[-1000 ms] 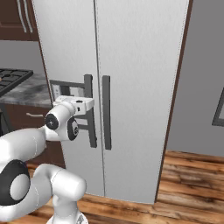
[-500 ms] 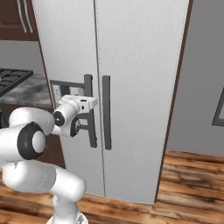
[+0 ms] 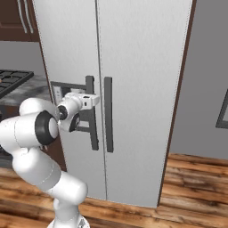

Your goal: Retrieve the steak from the fridge and place it on the saucepan with marinade on the stove.

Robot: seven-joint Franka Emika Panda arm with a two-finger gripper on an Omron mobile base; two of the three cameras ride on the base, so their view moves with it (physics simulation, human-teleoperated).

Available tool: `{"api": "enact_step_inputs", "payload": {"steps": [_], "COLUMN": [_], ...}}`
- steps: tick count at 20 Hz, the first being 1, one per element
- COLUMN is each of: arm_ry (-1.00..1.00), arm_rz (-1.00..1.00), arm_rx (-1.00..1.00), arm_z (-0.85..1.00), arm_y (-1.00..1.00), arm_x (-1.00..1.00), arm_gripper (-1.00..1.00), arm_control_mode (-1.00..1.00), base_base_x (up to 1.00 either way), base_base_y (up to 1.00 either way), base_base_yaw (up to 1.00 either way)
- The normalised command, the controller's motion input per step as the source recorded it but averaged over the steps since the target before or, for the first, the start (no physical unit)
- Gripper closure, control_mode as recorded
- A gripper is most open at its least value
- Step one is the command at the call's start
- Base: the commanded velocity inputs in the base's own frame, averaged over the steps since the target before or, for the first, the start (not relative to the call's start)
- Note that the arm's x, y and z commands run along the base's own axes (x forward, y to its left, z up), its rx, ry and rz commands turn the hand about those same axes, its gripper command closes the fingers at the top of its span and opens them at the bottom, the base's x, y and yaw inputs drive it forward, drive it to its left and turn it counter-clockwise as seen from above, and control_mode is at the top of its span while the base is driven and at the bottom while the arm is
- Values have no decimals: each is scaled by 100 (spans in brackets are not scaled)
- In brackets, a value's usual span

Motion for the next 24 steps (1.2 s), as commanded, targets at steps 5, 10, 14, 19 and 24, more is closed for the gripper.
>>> {"api": "enact_step_inputs", "payload": {"steps": [5, 10, 14, 19, 24], "arm_ry": [0, 0, 0, -3, -4], "arm_rz": [0, 0, 0, 1, 2], "arm_rx": [0, 0, 0, 0, 0], "arm_z": [-23, -23, -25, -29, -32], "arm_y": [0, -1, -3, -11, -11], "arm_x": [34, 31, 34, 37, 40], "arm_gripper": [-100, -100, -100, -100, 100], "arm_control_mode": [-100, -100, -100, -100, -100], "base_base_x": [0, 0, 0, 0, 0], "base_base_y": [0, 0, 0, 0, 0], "base_base_yaw": [0, 0, 0, 0, 0]}}
